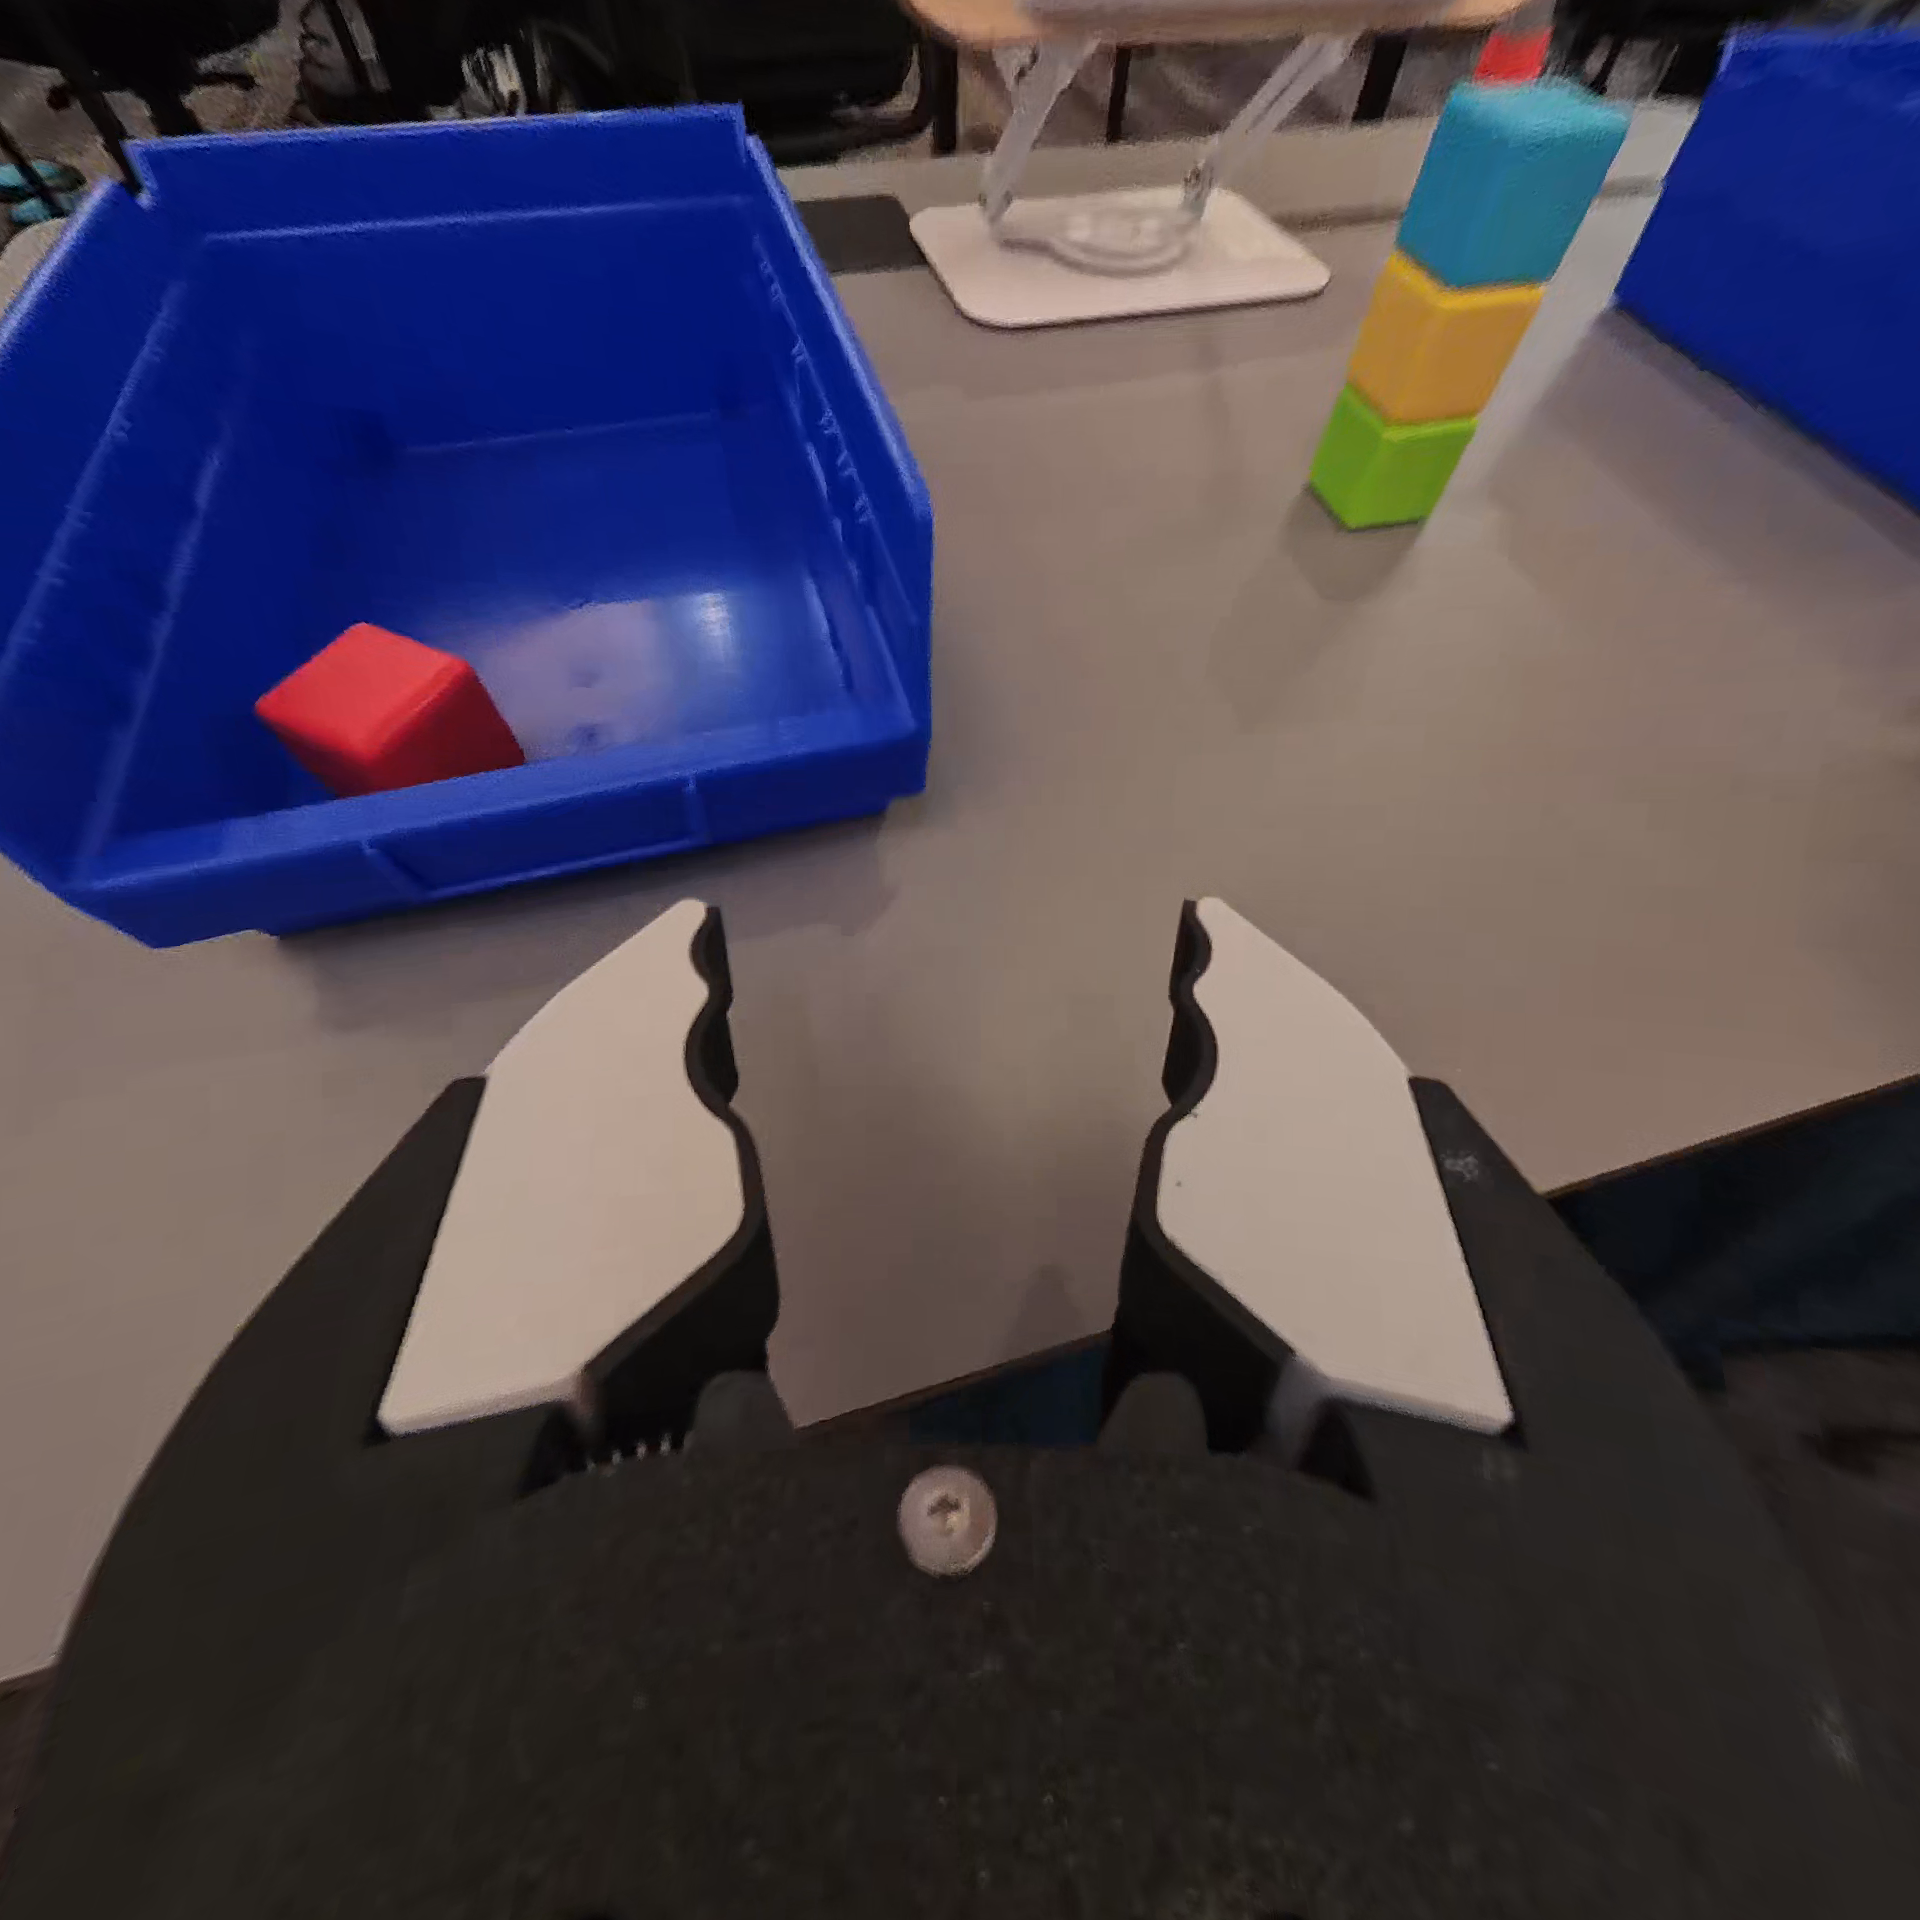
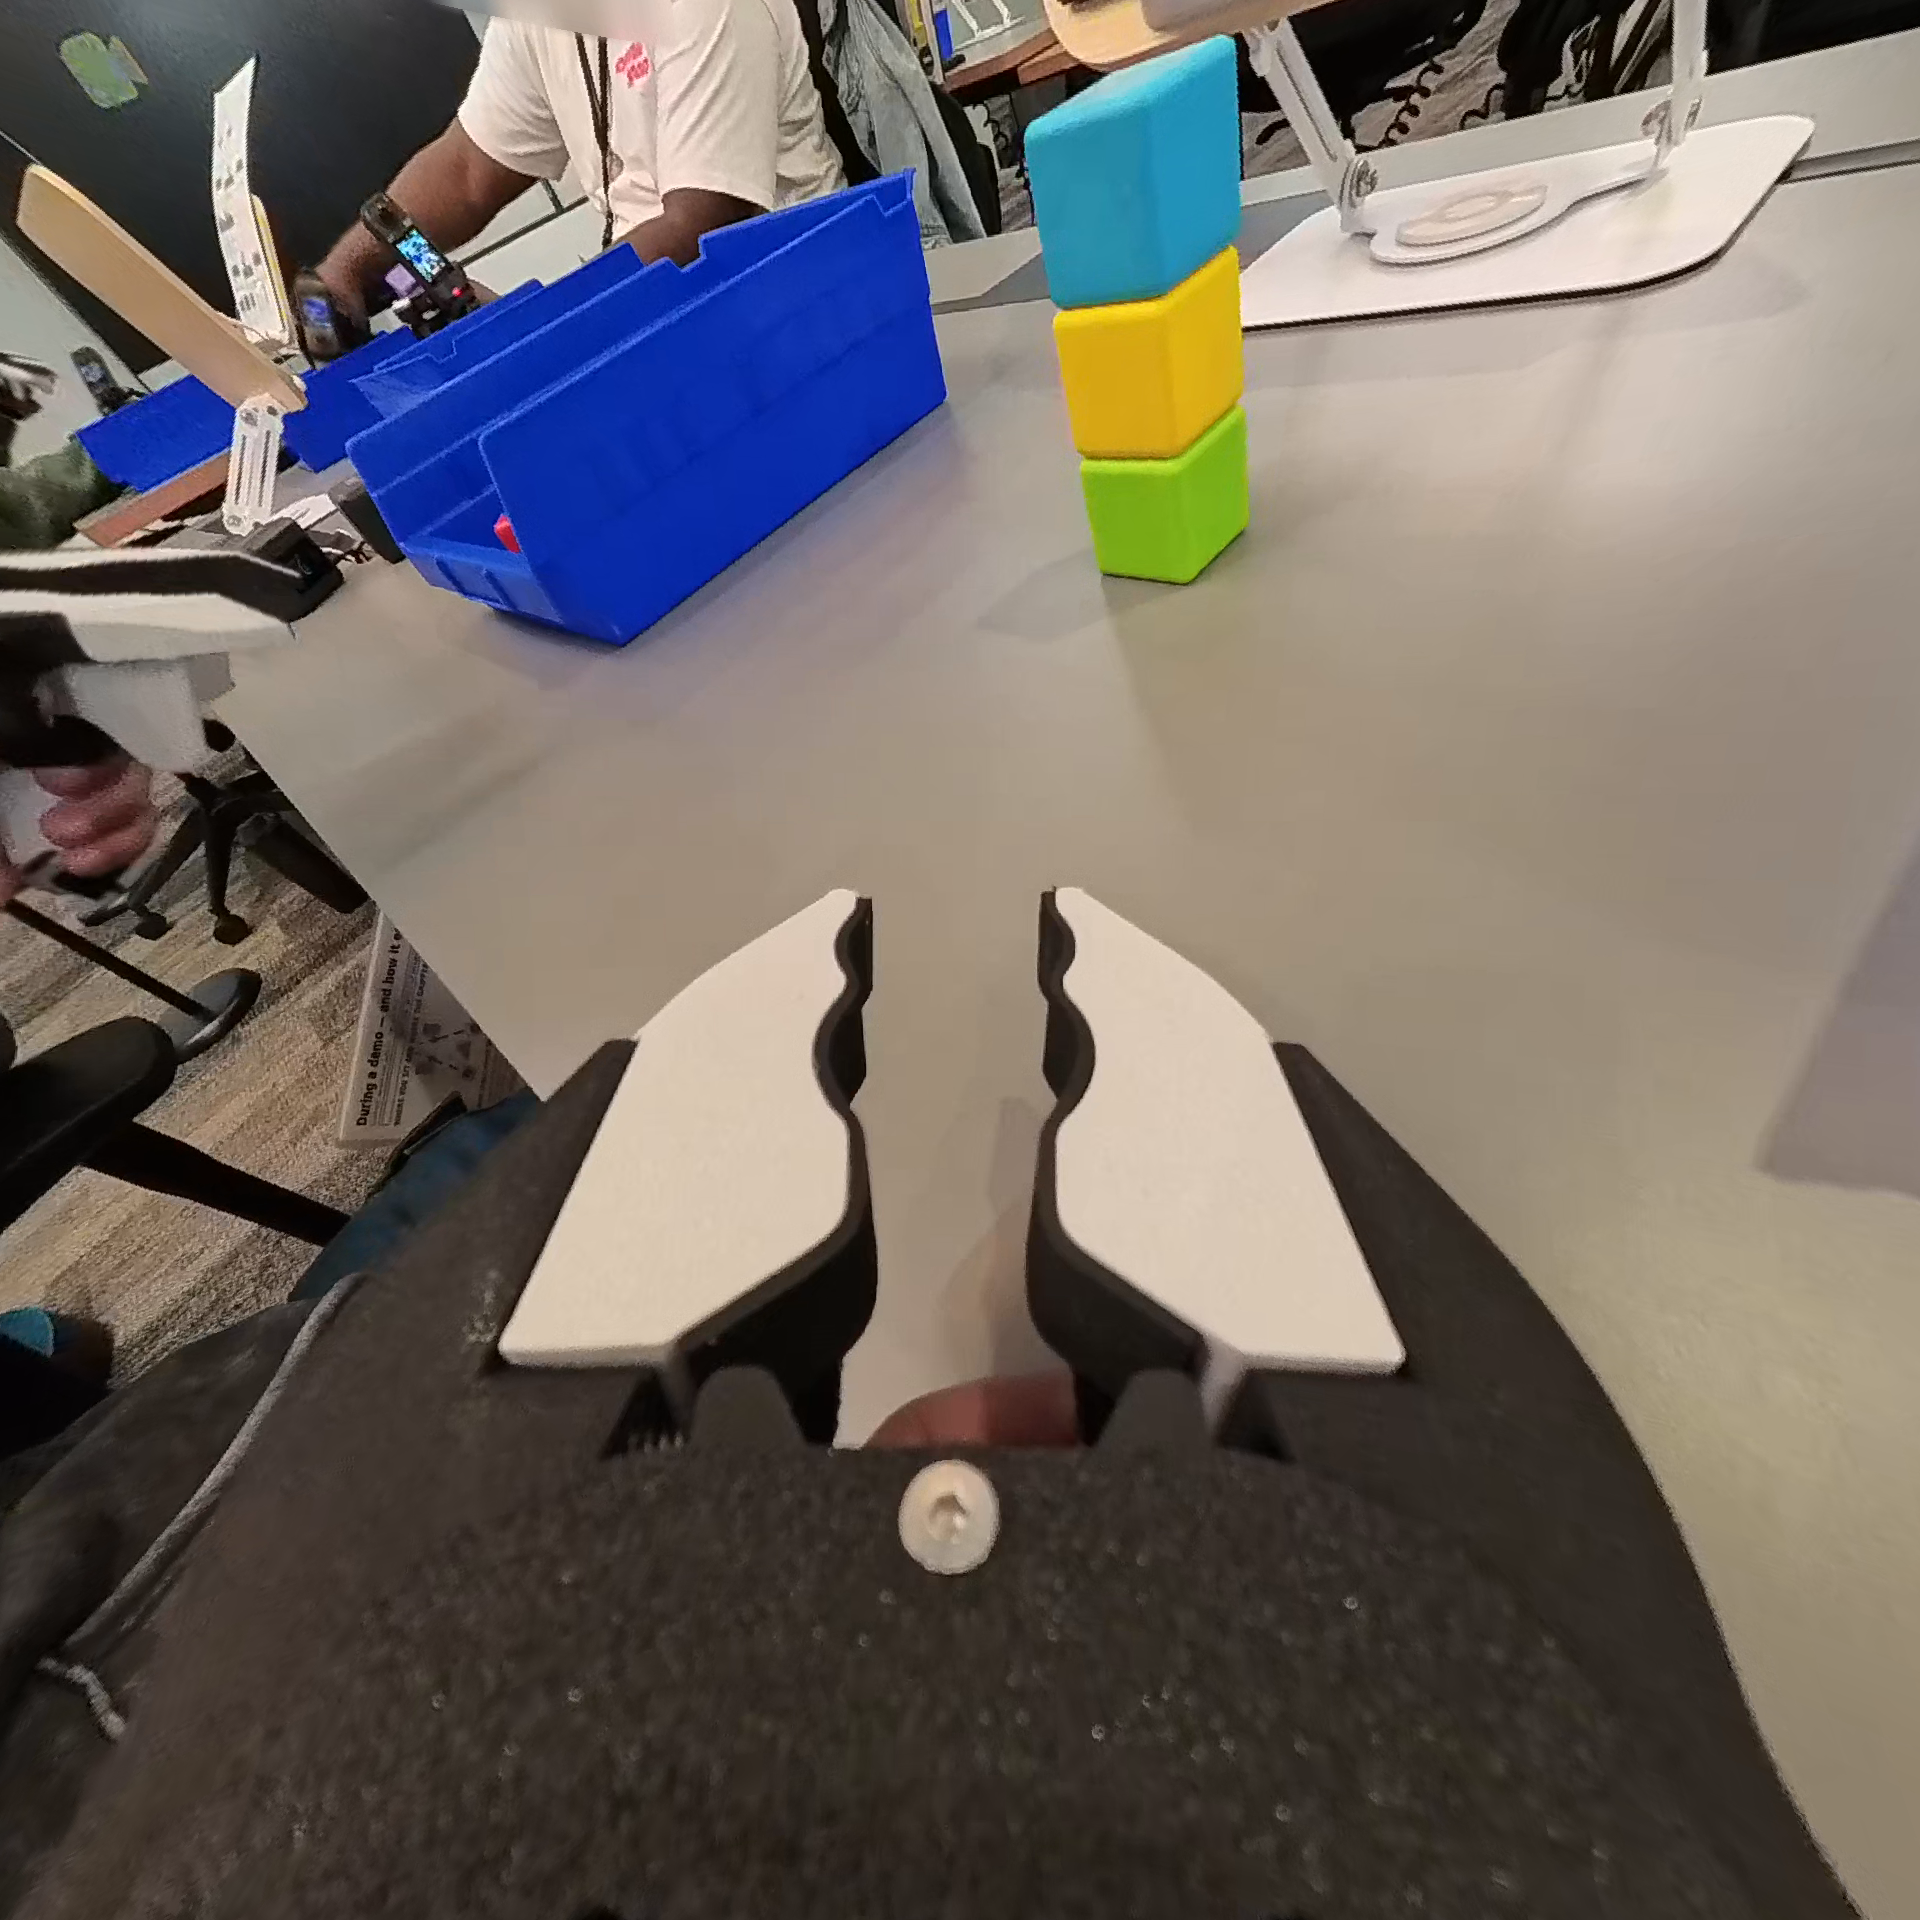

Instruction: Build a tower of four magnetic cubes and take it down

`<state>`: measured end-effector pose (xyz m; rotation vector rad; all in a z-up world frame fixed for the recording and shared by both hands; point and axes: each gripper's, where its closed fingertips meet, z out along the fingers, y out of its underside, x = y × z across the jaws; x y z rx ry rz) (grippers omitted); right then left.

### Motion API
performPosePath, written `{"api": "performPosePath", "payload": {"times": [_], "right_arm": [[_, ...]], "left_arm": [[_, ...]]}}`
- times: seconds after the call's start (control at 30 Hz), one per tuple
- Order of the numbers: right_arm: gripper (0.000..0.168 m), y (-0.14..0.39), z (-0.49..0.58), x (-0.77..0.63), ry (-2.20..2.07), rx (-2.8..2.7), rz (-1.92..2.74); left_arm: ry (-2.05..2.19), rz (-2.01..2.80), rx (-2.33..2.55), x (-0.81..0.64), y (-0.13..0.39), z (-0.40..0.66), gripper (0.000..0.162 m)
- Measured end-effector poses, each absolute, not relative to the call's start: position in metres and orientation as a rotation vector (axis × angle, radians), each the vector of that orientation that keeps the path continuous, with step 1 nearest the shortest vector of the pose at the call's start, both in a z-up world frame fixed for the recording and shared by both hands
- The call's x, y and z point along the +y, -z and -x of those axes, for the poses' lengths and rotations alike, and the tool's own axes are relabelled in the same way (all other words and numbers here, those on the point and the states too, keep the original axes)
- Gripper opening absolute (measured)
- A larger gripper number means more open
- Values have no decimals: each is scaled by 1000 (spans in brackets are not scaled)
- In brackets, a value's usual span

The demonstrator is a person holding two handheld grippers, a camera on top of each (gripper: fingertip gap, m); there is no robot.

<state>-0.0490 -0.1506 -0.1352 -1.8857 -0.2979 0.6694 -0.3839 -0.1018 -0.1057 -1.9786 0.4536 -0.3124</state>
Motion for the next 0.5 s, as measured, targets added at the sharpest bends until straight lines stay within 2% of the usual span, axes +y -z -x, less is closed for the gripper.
{"api": "performPosePath", "payload": {"times": [0.17,0.3,0.43,0.5], "right_arm": [[30,135,49,-151,-679,-298,1886],[30,135,49,-151,-680,-301,1884],[30,134,49,-151,-686,-298,1881],[30,134,49,-151,-688,-297,1877]], "left_arm": [[169,2065,652,-81,89,399,73],[-100,2147,892,-35,75,436,79],[-188,2274,1051,4,82,464,80],[-136,2314,1126,15,92,467,74]]}}
